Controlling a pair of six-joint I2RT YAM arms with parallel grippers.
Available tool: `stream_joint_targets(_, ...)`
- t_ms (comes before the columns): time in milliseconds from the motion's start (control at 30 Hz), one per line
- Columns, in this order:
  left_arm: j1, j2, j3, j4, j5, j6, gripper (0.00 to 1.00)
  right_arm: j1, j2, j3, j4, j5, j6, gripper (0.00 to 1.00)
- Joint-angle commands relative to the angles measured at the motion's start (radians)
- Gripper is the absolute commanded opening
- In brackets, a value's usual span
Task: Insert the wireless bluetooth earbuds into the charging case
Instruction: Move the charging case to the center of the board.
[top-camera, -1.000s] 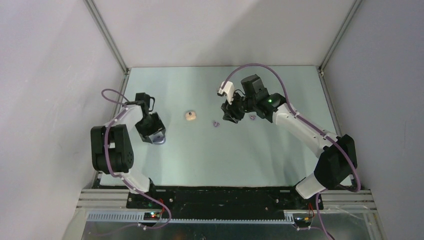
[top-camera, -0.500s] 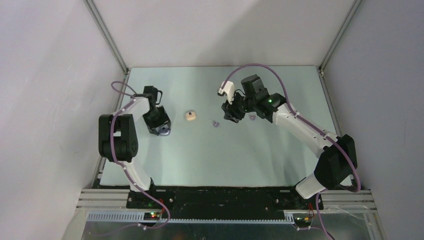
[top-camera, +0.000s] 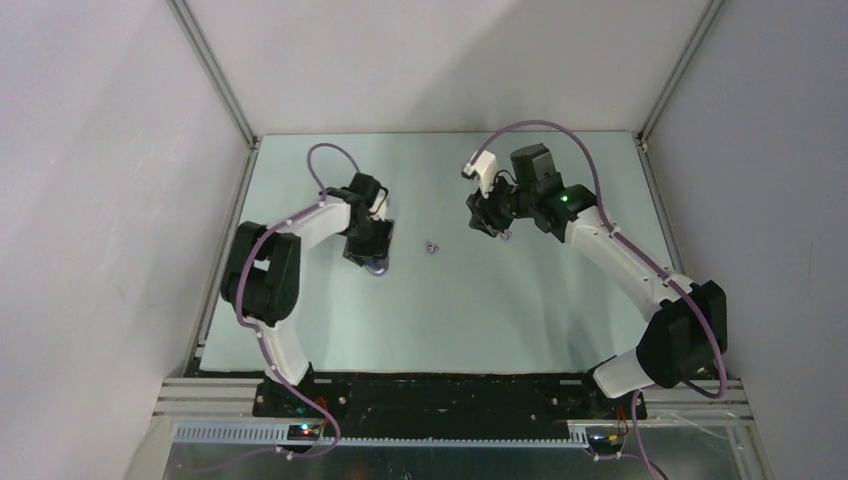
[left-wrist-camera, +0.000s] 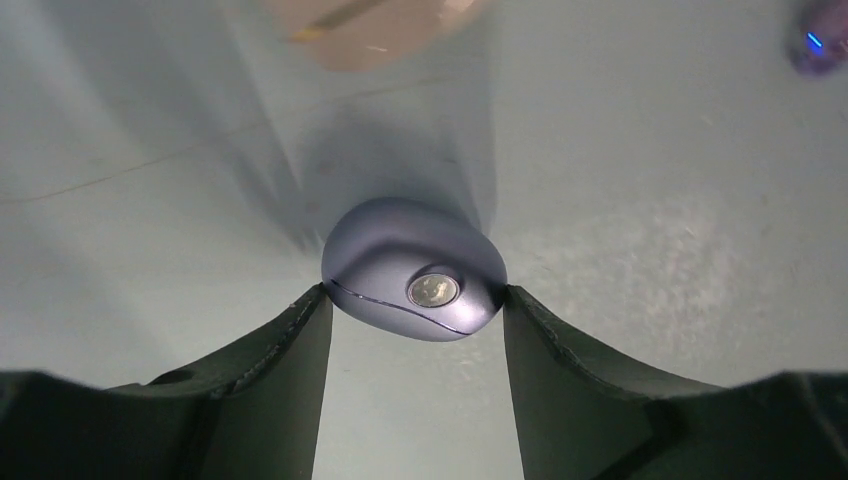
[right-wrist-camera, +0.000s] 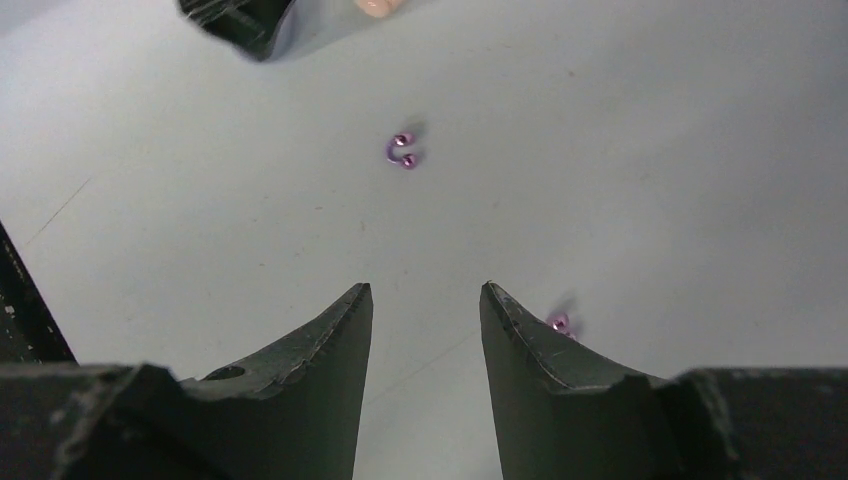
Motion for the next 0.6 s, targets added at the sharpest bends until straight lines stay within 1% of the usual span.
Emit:
stream_joint_targets(0, -0.080, -0.009, 0.005, -0.008, 0.090, 0.128, 0.45, -0.077, -0.037, -0.011, 0.037, -0.020, 0.085, 0.48)
stream_joint_targets(100, -0.164, -0.010, 0.002, -0.011, 0.187, 0.242, 0.43, -0.154, -0.021, -0.012, 0.079, -0.040, 0.170, 0.48)
stream_joint_targets(200, -0.228, -0.033, -0.015, 0.011, 0.309, 0.307, 0.42, -0.217, -0.011, -0.010, 0.106, -0.072, 0.236, 0.48)
stream_joint_targets(267, -0.290, -0.052, -0.027, 0.026, 0.346, 0.368, 0.42, -0.260, -0.010, -0.011, 0.126, -0.102, 0.288, 0.48)
stream_joint_targets(300, -0.309, -0.053, -0.029, 0.023, 0.349, 0.396, 0.42, -0.284, -0.012, -0.011, 0.135, -0.113, 0.315, 0.48)
stream_joint_targets(400, -0.406, -0.058, -0.036, -0.004, 0.338, 0.577, 0.42, -0.317, -0.031, -0.018, 0.145, -0.123, 0.338, 0.48)
stream_joint_targets(567, -0.485, -0.043, -0.051, -0.051, 0.307, 0.784, 0.43, -0.372, -0.047, -0.021, 0.107, -0.132, 0.338, 0.47)
